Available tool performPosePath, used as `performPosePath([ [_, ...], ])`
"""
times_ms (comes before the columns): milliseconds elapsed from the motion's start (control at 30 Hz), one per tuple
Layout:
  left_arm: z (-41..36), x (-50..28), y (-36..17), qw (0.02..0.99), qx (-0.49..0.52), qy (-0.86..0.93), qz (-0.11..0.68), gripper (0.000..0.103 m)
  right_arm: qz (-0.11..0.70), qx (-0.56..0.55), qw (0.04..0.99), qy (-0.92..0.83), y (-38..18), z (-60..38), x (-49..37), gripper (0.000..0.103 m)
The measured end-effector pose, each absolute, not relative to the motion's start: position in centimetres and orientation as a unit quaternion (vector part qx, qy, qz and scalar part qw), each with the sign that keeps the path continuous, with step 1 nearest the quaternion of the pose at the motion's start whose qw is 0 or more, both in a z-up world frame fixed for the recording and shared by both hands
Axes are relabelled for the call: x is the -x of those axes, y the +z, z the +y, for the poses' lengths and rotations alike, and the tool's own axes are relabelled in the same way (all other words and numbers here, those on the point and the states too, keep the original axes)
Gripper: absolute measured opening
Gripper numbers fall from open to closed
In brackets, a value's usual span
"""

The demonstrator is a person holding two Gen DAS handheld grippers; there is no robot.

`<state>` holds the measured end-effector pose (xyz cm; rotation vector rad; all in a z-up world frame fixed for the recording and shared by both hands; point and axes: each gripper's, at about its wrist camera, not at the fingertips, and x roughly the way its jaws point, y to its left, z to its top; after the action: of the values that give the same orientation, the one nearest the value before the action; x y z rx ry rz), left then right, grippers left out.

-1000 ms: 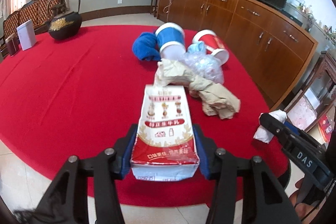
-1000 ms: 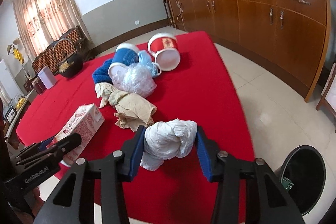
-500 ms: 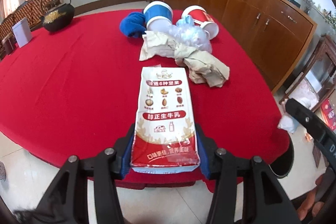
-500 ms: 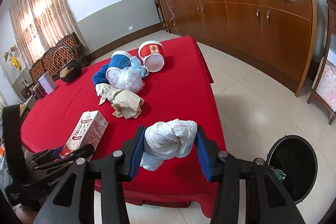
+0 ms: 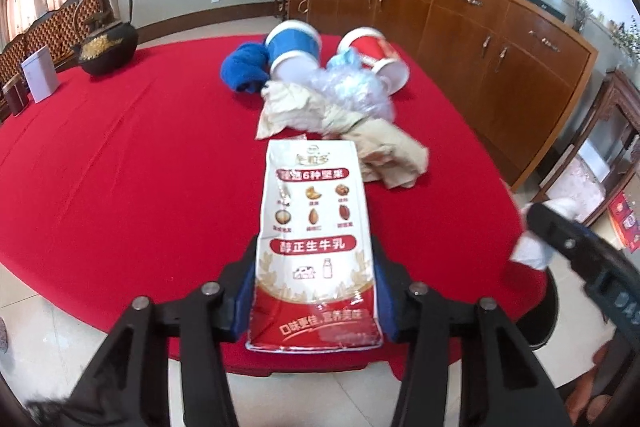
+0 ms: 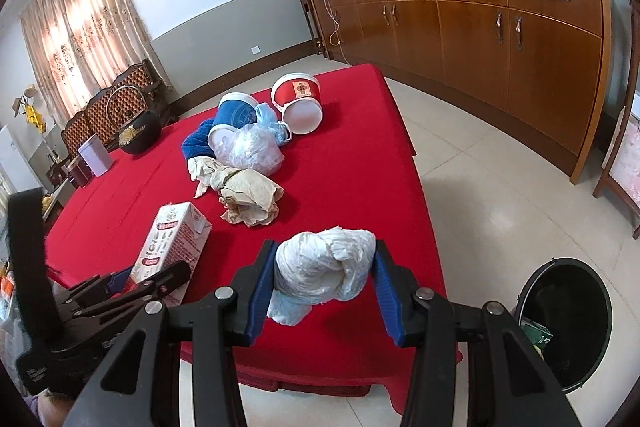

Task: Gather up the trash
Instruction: 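Carry the milk box and tissue in both tools over the black bin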

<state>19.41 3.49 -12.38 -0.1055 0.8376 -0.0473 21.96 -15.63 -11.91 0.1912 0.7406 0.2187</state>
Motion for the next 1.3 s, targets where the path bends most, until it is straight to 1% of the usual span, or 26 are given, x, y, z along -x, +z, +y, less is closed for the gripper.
performPosePath([
  [300, -1.3, -17.4, -9.0, 0.92, 0.036, -0.087, 0.381, 0.051, 0.34, -0.102, 0.932, 0.077, -9.8, -19.1, -19.5, 0.049],
  [600, -10.0, -16.1, -8.1, 0.904, 0.016, -0.185, 0.386, 0.051, 0.325, -0.123, 0.938, -0.01, -8.9, -27.4, -15.0, 0.049],
  [800, -16.4, -15.2, -8.7, 0.883, -0.003, -0.248, 0.4, 0.051, 0.327, -0.148, 0.93, -0.082, -9.8, -34.3, -11.7, 0.049],
  [1033, -22.6, -15.7, -10.7, 0.856, -0.011, -0.29, 0.428, 0.051, 0.337, -0.179, 0.914, -0.138, -11.6, -41.0, -9.3, 0.049],
  [1300, -27.8, -17.7, -14.8, 0.831, -0.02, -0.303, 0.467, 0.051, 0.373, -0.217, 0.89, -0.147, -15.5, -45.8, -12.2, 0.049],
])
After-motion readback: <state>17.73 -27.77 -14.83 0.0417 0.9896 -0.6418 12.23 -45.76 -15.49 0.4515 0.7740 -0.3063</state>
